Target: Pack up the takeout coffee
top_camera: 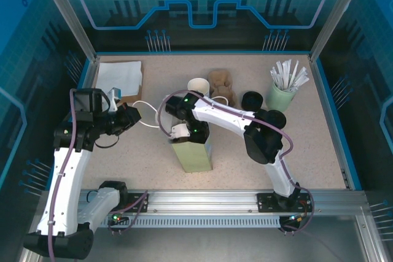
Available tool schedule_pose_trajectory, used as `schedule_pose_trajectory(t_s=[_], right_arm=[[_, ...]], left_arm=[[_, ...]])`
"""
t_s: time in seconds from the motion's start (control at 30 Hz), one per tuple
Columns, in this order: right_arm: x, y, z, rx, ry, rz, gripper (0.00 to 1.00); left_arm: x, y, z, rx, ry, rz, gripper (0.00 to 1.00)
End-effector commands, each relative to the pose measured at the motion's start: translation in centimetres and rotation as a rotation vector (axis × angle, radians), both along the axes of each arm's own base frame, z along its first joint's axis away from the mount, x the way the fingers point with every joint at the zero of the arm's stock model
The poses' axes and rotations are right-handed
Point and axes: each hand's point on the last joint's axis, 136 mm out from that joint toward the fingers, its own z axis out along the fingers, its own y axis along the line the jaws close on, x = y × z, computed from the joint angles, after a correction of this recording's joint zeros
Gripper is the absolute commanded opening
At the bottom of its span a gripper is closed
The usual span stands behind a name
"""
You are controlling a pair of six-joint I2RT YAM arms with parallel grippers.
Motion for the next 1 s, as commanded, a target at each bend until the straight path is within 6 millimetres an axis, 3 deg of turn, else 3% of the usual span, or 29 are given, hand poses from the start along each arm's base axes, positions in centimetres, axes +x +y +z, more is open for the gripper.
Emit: schedule_pose_trajectory(t_s=[0.0,0.4,0.63,0.97], right_arm=[[0.3,-0.8,-1.1,-0.042,0.01,0.004,0.29],[0.6,-0.4,-1.3,-0.028,0.003,-0.003,0.34],[0.7,2.1,2.0,0.13,-0.002,-0.035,0.47],[1.3,4.7,9.1,0.343,-0.042,-0.097,0.73]], left_arm=[[0.1,-0.4,1.6,-0.028,-0.033,-0.011,0.09],[0.2,-0.7,3.5,-0.05,-0.078,-0.018,0.09],[0.0,-1.1,3.2,-0.054,-0.067,-0.029,0.09],[-0.1,-1.7,2.3,-0.042,-0.041,-0.053,0.09]])
